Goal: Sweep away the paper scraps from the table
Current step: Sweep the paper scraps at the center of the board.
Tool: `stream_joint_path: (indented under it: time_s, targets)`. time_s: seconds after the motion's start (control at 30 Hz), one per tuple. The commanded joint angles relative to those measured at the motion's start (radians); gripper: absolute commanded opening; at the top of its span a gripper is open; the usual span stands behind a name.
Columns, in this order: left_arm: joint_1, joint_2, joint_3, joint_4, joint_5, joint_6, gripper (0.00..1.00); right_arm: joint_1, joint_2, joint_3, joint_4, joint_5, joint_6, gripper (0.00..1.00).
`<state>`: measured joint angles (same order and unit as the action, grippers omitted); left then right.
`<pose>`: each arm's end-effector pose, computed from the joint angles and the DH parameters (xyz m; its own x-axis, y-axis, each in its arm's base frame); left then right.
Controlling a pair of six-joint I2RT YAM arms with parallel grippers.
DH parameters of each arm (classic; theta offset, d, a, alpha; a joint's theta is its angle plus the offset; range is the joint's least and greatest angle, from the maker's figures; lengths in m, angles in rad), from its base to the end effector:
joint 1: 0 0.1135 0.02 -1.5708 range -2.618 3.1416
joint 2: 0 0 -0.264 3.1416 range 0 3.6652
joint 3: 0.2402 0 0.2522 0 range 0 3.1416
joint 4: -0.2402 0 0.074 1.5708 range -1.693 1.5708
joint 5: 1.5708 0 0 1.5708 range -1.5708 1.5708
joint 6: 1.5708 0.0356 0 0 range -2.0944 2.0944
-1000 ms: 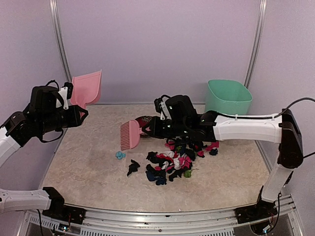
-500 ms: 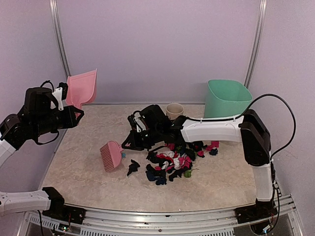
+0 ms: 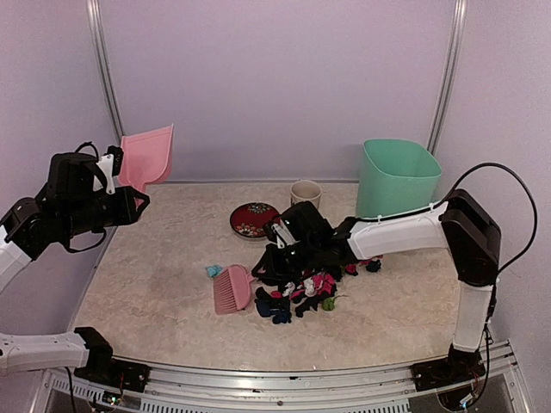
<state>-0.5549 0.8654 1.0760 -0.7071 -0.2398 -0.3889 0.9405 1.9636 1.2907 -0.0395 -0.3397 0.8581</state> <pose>0.1501 -0.0831 0.3727 -0.5014 -0.1225 -0.8565 0.1558 0.9609 -0.2287 0.2447 0.3555 0.1813 -0.9407 -0.0790 -0.3301 -0.3037 0.6297 0.7150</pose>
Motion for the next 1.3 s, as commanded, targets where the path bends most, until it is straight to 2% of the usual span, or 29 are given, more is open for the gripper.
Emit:
stream_joint_path:
  time_s: [0.0, 0.33, 0.43, 0.6, 0.8, 1.27]
  targets:
    - [0.006, 0.021, -0.016, 0.041, 0.024, 0.003, 0.0, -0.036, -0.151, -0.165, -0.084, 0.128, -0.003, 0.0]
    - [0.004, 0.062, -0.035, 0.075, 0.082, -0.016, 0.0, -0.088, -0.449, -0.405, -0.211, 0.244, 0.01, 0.0]
    - [-0.003, 0.066, -0.045, 0.079, 0.081, -0.027, 0.0, -0.089, -0.548, -0.406, -0.264, 0.263, -0.003, 0.0]
    - [-0.015, 0.073, -0.049, 0.089, 0.067, -0.042, 0.0, -0.076, -0.668, -0.345, -0.243, 0.244, -0.057, 0.0]
    - [-0.025, 0.074, -0.021, 0.082, 0.046, -0.042, 0.0, -0.031, -0.533, -0.159, -0.201, 0.183, -0.092, 0.0]
    - [-0.027, 0.002, -0.01, 0.012, 0.026, -0.034, 0.0, 0.036, -0.004, 0.276, -0.026, 0.029, -0.056, 0.0]
